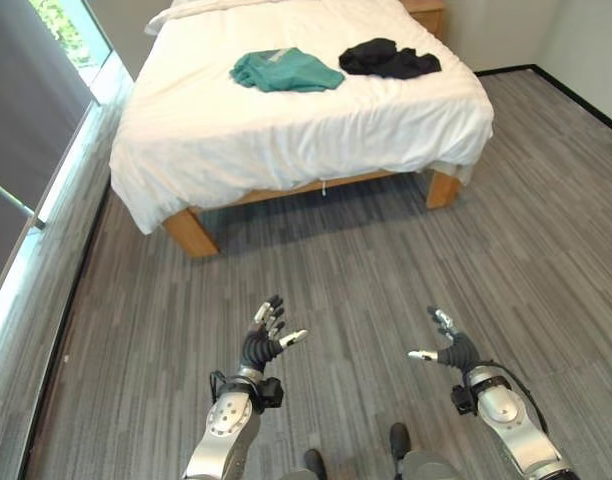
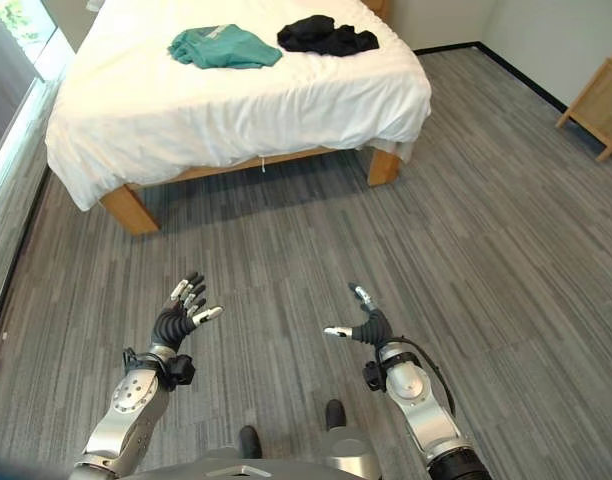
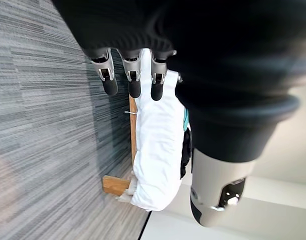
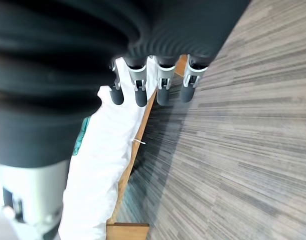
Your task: Pick up bed clothes into laundry basket.
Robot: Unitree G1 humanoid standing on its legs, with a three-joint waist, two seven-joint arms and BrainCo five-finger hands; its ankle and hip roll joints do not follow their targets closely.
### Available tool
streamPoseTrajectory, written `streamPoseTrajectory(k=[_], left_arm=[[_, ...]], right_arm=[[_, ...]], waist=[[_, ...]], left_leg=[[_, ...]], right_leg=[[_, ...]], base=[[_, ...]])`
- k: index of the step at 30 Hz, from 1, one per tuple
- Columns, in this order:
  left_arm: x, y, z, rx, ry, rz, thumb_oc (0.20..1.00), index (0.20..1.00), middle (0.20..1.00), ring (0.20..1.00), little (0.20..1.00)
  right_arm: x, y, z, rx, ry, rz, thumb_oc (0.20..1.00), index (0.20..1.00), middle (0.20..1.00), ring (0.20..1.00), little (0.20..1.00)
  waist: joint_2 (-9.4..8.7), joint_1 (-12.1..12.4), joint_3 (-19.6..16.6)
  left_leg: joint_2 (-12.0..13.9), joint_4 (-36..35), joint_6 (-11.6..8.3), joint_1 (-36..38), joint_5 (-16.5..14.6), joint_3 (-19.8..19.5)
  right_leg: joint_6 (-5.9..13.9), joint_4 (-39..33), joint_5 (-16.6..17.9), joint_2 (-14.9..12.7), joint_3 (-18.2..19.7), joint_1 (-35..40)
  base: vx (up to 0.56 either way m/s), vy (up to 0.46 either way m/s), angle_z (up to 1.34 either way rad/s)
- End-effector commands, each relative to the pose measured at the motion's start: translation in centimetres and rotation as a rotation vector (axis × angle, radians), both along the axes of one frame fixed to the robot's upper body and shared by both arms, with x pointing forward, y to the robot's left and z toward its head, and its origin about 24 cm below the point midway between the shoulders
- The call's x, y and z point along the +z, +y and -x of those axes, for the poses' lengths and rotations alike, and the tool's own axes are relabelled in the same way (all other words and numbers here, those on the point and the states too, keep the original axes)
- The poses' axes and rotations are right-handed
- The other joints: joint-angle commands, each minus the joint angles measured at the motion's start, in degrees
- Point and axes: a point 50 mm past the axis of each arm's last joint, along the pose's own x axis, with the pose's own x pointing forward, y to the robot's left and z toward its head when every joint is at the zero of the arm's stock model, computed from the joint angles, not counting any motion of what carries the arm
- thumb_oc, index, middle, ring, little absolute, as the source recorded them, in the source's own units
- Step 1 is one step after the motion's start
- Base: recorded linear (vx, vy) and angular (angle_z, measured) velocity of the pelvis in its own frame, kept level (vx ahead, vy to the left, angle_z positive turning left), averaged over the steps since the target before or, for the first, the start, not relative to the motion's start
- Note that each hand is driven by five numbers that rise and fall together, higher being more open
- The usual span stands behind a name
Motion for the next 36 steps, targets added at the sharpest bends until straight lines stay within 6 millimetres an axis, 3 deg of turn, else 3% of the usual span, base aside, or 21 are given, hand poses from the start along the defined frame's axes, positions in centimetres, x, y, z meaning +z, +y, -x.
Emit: streamPoseTrajectory(k=[1,12,14,15,17,19,21,23,24,26,27,30,33,34,35,36], left_arm=[[1.4,0.3,-0.7,0.003,-0.087,0.008,1.000,1.000,1.000,1.000,1.000],[1.0,1.1,-0.2,0.061,-0.063,0.032,1.000,1.000,1.000,1.000,1.000],[1.1,1.1,-0.3,0.064,-0.068,0.037,1.000,1.000,1.000,1.000,1.000],[1.3,1.1,-0.4,0.062,-0.076,0.044,1.000,1.000,1.000,1.000,1.000],[1.3,0.8,-0.7,0.070,-0.082,0.073,1.000,1.000,1.000,1.000,1.000],[1.2,0.5,-0.7,0.066,-0.074,0.078,1.000,1.000,1.000,1.000,1.000],[0.8,0.5,-0.4,0.064,-0.053,0.079,1.000,1.000,1.000,1.000,1.000],[0.7,0.5,-0.2,0.065,-0.048,0.073,1.000,1.000,1.000,1.000,1.000],[0.5,0.8,0.1,0.078,-0.040,0.065,1.000,1.000,1.000,1.000,1.000],[0.3,0.9,0.3,0.096,-0.029,0.069,1.000,1.000,1.000,1.000,1.000],[0.3,0.9,0.3,0.097,-0.028,0.070,1.000,1.000,1.000,1.000,1.000],[0.2,1.3,0.5,0.136,-0.031,0.075,1.000,1.000,1.000,1.000,1.000],[-0.2,1.5,0.8,0.154,-0.010,0.065,1.000,1.000,1.000,1.000,1.000],[-0.2,1.6,0.9,0.160,-0.008,0.067,1.000,1.000,1.000,1.000,1.000],[-0.3,1.8,0.6,0.153,-0.001,0.055,1.000,1.000,1.000,1.000,1.000],[-0.1,2.0,0.3,0.151,-0.006,0.037,1.000,1.000,1.000,1.000,1.000]], right_arm=[[2.9,1.2,-1.4,0.040,-0.154,-0.071,1.000,1.000,1.000,1.000,1.000],[3.4,0.7,-1.8,0.037,-0.168,-0.060,1.000,1.000,1.000,1.000,1.000],[3.6,0.7,-1.9,0.038,-0.176,-0.061,1.000,1.000,1.000,1.000,1.000],[3.8,0.7,-2.1,0.036,-0.187,-0.065,1.000,1.000,1.000,1.000,1.000],[4.0,0.6,-2.3,0.028,-0.189,-0.073,1.000,1.000,1.000,1.000,1.000],[3.7,0.5,-2.2,0.021,-0.178,-0.079,1.000,1.000,1.000,1.000,1.000],[3.0,0.4,-1.9,0.008,-0.141,-0.085,1.000,1.000,1.000,1.000,1.000],[2.8,0.4,-1.9,0.006,-0.135,-0.087,1.000,1.000,1.000,1.000,1.000],[2.5,0.4,-1.7,-0.002,-0.121,-0.087,1.000,1.000,1.000,1.000,1.000],[2.2,0.2,-1.7,-0.012,-0.115,-0.076,1.000,1.000,1.000,1.000,1.000],[2.2,0.2,-1.7,-0.012,-0.115,-0.075,1.000,1.000,1.000,1.000,1.000],[2.2,0.2,-1.6,-0.022,-0.118,-0.077,1.000,1.000,1.000,1.000,1.000],[2.1,0.6,-1.5,-0.008,-0.113,-0.080,1.000,1.000,1.000,1.000,1.000],[1.9,1.0,-1.5,-0.002,-0.102,-0.090,1.000,1.000,1.000,1.000,1.000],[1.7,1.3,-1.6,0.000,-0.100,-0.093,1.000,1.000,1.000,1.000,1.000],[1.8,1.5,-1.7,0.000,-0.107,-0.100,1.000,1.000,1.000,1.000,1.000]], waist=[[-1.93,0.72,-2.62],[-1.71,1.45,-1.88],[-2.00,1.61,-1.17],[-2.55,1.83,-0.30],[-4.01,3.01,1.41],[-4.57,3.35,1.68],[-4.92,4.08,0.81],[-4.48,4.31,0.29],[-3.34,4.75,-0.44],[-2.88,5.26,-0.89],[-2.95,5.28,-0.94],[-2.00,5.65,-1.67],[-1.51,5.89,-2.15],[-1.63,5.98,-2.51],[-2.16,6.02,-2.73],[-2.21,5.87,-2.65]], left_leg=[[2.16,0.77,-2.76,-1.37,-5.07,1.78],[3.74,1.69,-4.22,-0.66,-4.17,1.41],[4.05,4.87,-4.60,-1.76,-4.84,1.49],[4.24,9.71,-5.00,-3.92,-5.69,1.12],[4.31,20.61,-5.10,-9.40,-4.52,-0.13],[4.51,23.01,-4.85,-11.31,-3.89,-0.01],[3.52,18.41,-3.30,-13.72,-4.53,2.92],[3.37,14.93,-3.12,-13.63,-3.40,3.84],[4.40,8.09,-3.27,-14.70,-0.37,5.99],[5.26,2.28,-3.54,-16.32,1.98,9.55],[5.16,2.27,-3.52,-16.31,1.95,9.62],[7.44,1.07,-3.64,-18.77,3.91,14.55],[7.05,0.77,-2.83,-17.17,4.75,14.62],[6.53,0.77,-2.38,-16.34,4.74,14.67],[5.20,0.77,-0.96,-13.81,4.34,15.38],[5.19,0.77,-0.34,-12.25,3.61,16.34]], right_leg=[[2.48,1.01,-7.59,-3.76,-3.43,2.37],[0.86,1.43,-9.81,-2.44,-4.73,2.96],[0.36,1.47,-10.07,-2.45,-4.92,3.13],[-0.21,1.43,-10.24,-2.58,-5.15,3.30],[-1.24,1.01,-10.83,-2.93,-5.64,4.73],[-1.44,1.01,-10.98,-3.09,-6.06,5.08],[-0.95,1.01,-12.16,-3.02,-6.03,5.66],[-0.55,1.01,-12.75,-2.53,-5.85,5.89],[0.12,1.01,-14.02,-1.61,-5.85,6.68],[0.62,1.01,-15.52,-1.62,-5.90,8.38],[0.65,1.01,-15.57,-1.73,-5.88,8.36],[1.09,1.01,-17.37,-1.26,-5.70,12.37],[1.07,1.20,-17.45,-1.15,-4.67,14.00],[1.26,3.57,-17.64,-1.47,-4.39,14.14],[2.34,10.55,-16.82,-2.09,-5.28,13.28],[3.66,16.98,-14.39,-2.44,-5.79,10.60]], base=[[0.01,-0.015,0.07],[0.05,-0.063,0.07],[0.01,-0.098,0.00],[0.00,-0.111,-0.01],[0.08,-0.181,0.08],[0.11,-0.086,0.06],[0.27,0.009,0.08],[0.28,0.057,0.06],[0.32,0.097,-0.04],[0.32,0.092,-0.01],[0.23,0.054,0.11],[0.47,0.100,-0.10],[0.27,0.081,-0.18],[0.46,0.178,-0.40],[0.38,0.179,-0.41],[0.25,0.126,-0.27]])
